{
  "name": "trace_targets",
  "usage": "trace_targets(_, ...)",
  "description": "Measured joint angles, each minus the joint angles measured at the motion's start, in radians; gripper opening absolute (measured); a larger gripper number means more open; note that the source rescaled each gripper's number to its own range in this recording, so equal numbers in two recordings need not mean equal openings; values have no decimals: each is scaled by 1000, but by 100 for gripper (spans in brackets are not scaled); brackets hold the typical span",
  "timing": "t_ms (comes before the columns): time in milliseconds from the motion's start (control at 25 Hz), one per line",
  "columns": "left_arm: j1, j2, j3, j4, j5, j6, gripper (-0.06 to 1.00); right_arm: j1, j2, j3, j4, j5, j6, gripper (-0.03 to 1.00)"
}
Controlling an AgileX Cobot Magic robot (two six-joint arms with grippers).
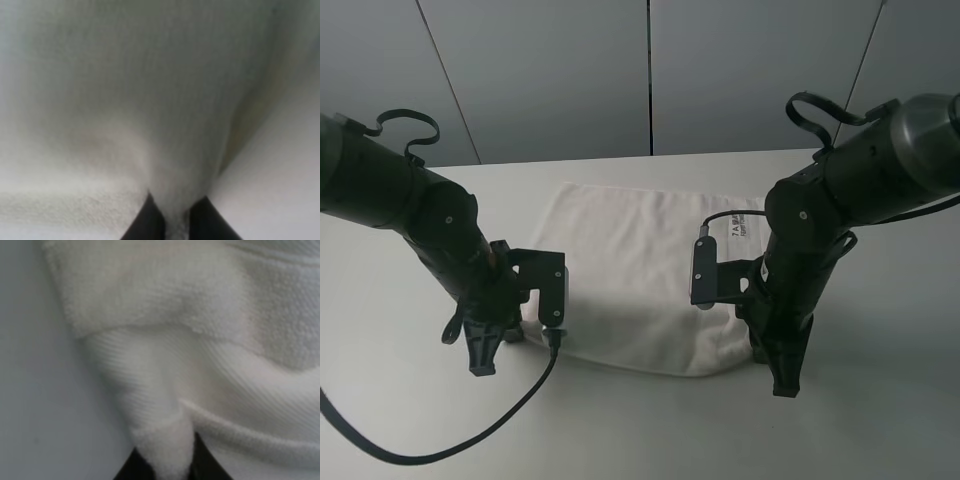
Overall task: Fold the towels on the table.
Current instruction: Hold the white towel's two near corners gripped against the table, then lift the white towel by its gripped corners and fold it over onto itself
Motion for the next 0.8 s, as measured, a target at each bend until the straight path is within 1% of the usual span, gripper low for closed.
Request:
trace_targets(280,0,0,-2,2,2,-6,0,0,-5,0,0,0,0,0)
trace_targets(400,0,-13,-2,-1,17,-26,0,0,-24,4,17,8,0,0)
trace_targets(600,0,-80,6,-10,96,-42,0,0,-54,17,59,98,-1,0)
trace_targets(800,0,-131,6,-12,179,-48,0,0,-114,21,148,164,-1,0)
